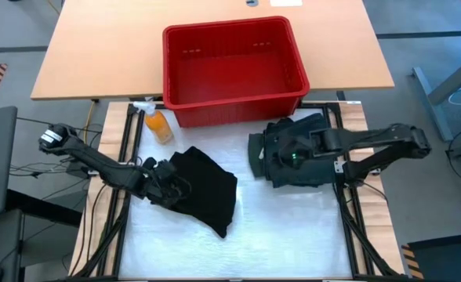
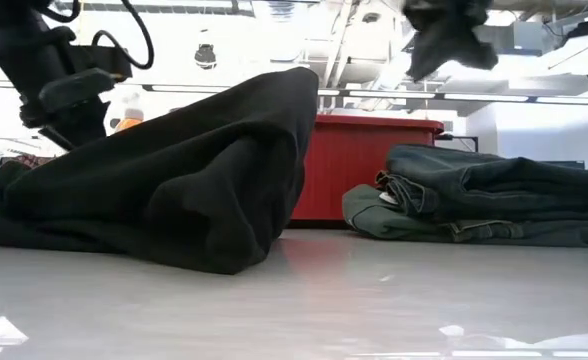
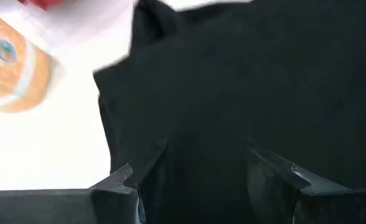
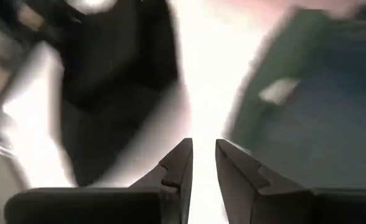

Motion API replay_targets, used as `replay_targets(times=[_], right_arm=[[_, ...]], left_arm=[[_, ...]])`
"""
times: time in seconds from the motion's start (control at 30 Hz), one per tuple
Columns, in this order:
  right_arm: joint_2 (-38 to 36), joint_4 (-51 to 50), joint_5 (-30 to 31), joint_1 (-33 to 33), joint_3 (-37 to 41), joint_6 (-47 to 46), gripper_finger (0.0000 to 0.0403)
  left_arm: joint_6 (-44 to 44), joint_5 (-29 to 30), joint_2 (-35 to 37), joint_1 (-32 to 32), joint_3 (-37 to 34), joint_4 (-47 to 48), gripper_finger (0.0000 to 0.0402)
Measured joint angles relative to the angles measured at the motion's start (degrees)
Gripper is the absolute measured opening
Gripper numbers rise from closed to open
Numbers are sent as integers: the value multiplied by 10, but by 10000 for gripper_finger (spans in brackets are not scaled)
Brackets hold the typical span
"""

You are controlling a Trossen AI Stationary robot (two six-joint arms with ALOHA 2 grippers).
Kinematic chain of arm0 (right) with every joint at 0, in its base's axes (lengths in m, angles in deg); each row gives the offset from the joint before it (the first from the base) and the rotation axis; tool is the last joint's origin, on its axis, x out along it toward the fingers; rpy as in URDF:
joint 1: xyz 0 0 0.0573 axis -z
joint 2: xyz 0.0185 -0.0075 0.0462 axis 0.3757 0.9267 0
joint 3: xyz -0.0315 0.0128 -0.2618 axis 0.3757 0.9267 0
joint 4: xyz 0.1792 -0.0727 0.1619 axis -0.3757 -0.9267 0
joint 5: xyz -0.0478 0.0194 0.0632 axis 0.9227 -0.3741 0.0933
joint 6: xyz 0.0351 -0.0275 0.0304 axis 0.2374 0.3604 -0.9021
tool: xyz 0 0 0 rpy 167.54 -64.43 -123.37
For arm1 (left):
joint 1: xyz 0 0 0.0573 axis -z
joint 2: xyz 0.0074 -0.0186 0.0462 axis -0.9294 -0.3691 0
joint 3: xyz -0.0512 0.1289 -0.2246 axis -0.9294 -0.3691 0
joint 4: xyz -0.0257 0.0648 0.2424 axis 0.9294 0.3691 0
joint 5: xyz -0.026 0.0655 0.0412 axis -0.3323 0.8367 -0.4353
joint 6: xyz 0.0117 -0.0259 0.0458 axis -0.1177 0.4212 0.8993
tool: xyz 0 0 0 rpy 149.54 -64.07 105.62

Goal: Fold Laundry from Bin
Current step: Fold the black shirt from the red laundry bin

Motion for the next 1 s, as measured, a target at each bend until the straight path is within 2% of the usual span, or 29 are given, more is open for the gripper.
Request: replay_targets(times=[0.17, 0.27, 0.43, 0.53, 0.63, 0.73, 1.0], right_arm=[[58, 184, -2, 17, 14, -90, 118], [110, 260, -39, 28, 14, -102, 142], [189, 344, -77, 28, 14, -158, 195], [224, 394, -130, 22, 14, -191, 225], [245, 407, -158, 11, 14, -222, 246], [250, 394, -154, 2, 14, -249, 252], [221, 391, -33, -36, 13, -272, 245]], left_arm=[[28, 13, 0, -26, 0, -2, 178], [43, 11, 0, -37, 0, -7, 178], [53, 10, 0, -43, 0, -11, 178], [54, 10, 0, -43, 0, -13, 178], [54, 17, -2, -43, 0, -11, 178], [51, 33, -14, -43, 0, -9, 178], [49, 46, -104, -49, 0, -23, 178]])
